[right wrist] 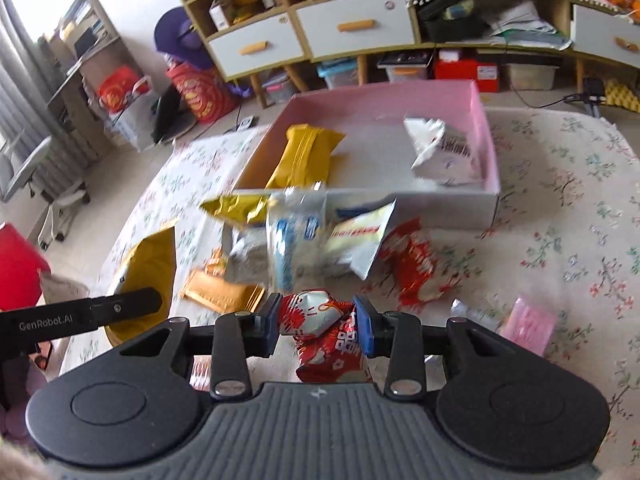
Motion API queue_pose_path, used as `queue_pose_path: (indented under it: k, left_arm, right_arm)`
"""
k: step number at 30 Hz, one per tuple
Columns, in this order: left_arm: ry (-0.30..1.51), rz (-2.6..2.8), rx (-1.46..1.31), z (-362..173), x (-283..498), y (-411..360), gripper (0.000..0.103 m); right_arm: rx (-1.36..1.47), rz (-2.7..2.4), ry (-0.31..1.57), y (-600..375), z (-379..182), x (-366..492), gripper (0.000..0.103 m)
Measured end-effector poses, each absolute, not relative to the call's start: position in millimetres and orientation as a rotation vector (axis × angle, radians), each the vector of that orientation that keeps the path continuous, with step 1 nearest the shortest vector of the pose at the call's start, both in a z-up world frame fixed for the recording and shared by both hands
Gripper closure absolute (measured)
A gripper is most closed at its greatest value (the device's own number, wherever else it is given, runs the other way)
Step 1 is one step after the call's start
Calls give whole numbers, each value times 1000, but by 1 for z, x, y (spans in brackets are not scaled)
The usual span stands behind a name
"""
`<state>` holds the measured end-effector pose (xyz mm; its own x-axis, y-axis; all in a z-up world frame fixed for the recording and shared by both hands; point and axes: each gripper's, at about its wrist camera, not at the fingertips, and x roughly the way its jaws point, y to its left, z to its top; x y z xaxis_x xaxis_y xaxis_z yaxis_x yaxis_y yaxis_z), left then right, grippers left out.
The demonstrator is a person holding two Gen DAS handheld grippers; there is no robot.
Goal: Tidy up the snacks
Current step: 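Lower both packs into the pink box and open both tools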
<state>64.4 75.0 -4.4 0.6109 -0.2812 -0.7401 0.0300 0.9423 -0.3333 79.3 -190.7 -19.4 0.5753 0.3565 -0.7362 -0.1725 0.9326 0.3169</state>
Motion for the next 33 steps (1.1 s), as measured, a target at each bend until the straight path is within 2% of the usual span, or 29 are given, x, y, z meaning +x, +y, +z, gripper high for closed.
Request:
queue_pose_path:
  k: [19, 24, 33]
  left_arm:
    - [857, -256, -250, 16, 159, 7, 70]
    - [877, -324, -285, 4, 193, -11, 70]
    - [856, -319, -155, -23, 225, -39, 70]
  right_arm:
    - [283, 216, 757, -239, -3, 132, 68]
    - [339, 257, 787, -238, -15, 154, 68]
    - [336, 286, 834, -233, -37, 173, 71]
